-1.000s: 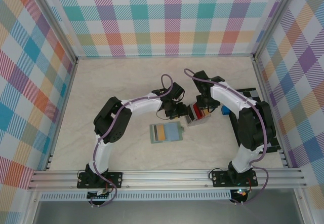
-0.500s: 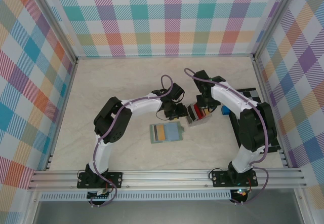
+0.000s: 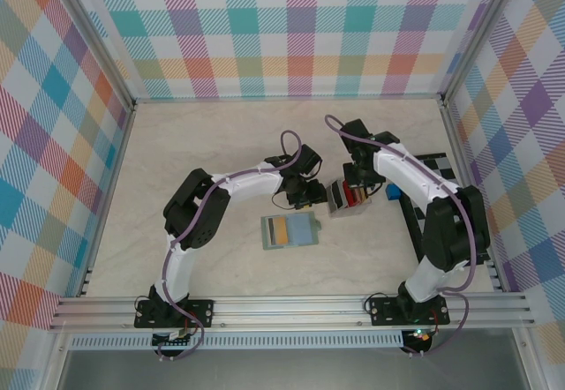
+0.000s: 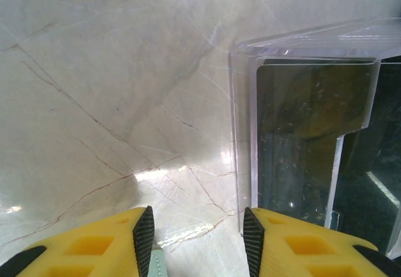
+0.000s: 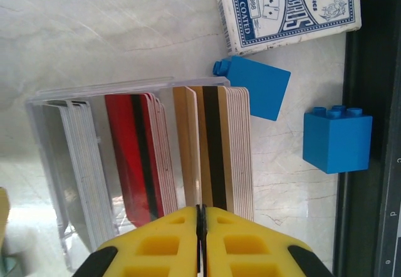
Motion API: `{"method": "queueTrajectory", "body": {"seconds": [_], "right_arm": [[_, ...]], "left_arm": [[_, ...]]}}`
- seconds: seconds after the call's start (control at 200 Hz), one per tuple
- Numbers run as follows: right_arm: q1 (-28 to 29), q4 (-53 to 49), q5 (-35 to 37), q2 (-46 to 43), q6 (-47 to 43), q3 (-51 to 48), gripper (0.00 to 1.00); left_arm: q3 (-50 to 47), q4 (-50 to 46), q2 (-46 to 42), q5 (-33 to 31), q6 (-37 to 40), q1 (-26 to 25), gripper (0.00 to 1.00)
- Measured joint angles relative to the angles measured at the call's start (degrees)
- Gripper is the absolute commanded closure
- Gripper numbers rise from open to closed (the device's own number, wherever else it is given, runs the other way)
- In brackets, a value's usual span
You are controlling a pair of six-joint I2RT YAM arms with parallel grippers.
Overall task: Put the credit cards into the card holder
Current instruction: Pick up the credit card from the storage box, then insert the credit card into the card slot.
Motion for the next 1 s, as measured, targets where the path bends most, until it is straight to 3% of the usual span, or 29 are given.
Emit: {"method": "queueTrajectory", "body": {"seconds": [0.25, 0.49, 0.715, 1.0], "right_arm": [[0.00, -0.20, -3.43, -1.01, 0.90, 0.11, 0.96], [-0.31, -0.04, -8.87, -10.08, 3.72, 0.11, 0.97], [-0.31, 5.92, -20.65, -20.72, 10.05, -4.42, 0.97], [-0.31, 16.22, -35.82, -23.43, 18.10, -10.75, 0.96]], "left_arm": [[-2.10, 0.17, -1.66, -1.07, 0.11, 0.00, 0.54], [-10.49, 4.46, -14.05, -0.72, -0.35, 1.40, 0.47], [-21.77, 18.45, -25.22, 6.27, -4.96, 7.72, 0.42], [-28.48, 34.32, -26.62, 17.05, -12.07, 9.99, 0.40]]}}
